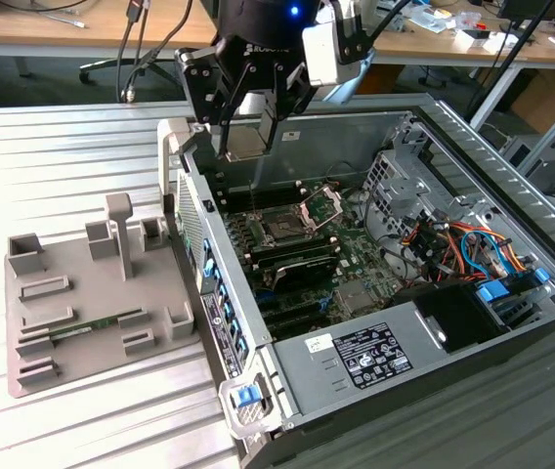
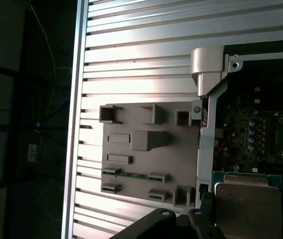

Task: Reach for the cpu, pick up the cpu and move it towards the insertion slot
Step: 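Pick up the cpu and move it towards the insertion slot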

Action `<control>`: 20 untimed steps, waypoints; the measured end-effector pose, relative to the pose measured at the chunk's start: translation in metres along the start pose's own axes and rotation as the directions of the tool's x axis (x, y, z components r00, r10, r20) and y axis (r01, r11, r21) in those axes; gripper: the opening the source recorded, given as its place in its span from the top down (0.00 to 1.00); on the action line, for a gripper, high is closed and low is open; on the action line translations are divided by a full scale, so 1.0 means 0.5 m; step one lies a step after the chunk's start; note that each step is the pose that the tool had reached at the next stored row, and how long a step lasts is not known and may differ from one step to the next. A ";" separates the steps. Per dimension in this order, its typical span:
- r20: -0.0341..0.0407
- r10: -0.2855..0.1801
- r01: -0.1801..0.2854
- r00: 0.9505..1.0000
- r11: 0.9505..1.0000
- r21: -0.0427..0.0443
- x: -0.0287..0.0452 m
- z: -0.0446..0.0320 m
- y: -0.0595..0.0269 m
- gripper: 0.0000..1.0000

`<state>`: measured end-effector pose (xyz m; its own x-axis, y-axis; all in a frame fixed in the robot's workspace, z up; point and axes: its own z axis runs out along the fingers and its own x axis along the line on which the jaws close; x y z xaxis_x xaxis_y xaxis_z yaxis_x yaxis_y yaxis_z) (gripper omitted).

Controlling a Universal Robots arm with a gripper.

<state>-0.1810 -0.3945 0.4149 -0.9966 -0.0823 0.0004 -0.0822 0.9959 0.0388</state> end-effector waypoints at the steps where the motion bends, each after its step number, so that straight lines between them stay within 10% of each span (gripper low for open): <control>1: 0.000 0.000 0.000 1.000 1.000 0.000 -0.001 0.000 0.000 0.45; 20: 0.000 0.000 0.000 1.000 1.000 0.000 -0.021 0.000 -0.002 0.45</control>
<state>-0.1705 -0.3945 0.4149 -0.9966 -0.0823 0.0004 -0.0822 0.9959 0.0387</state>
